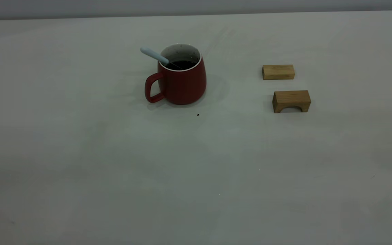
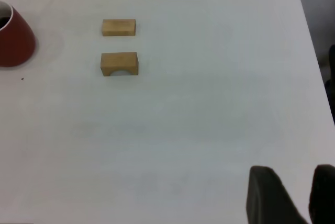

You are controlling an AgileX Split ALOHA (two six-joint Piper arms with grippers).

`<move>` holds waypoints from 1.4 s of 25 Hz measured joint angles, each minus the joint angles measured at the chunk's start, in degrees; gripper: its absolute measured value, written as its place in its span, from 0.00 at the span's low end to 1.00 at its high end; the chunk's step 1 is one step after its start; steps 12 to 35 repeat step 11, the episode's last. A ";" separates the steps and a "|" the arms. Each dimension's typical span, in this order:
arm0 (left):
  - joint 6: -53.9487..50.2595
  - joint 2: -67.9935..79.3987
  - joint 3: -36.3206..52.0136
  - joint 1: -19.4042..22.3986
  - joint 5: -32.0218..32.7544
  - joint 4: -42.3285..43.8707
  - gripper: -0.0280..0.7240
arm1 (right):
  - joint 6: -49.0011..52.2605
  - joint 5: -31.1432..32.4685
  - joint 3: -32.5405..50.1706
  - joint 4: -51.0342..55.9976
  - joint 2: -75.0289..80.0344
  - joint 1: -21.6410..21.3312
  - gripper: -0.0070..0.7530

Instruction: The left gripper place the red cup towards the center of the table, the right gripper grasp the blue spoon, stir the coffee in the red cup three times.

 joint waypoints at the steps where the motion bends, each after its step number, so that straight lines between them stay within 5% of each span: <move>1: 0.00 0.00 0.00 0.00 0.00 0.00 0.77 | 0.00 0.00 0.05 0.00 0.00 0.00 0.32; 11: 0.00 0.00 0.00 0.00 0.00 0.00 0.77 | 0.00 0.00 0.04 0.06 0.00 4.19 0.32; 35: 0.00 0.00 0.00 0.00 0.00 0.00 0.77 | 0.00 0.00 0.04 0.06 0.00 4.19 0.32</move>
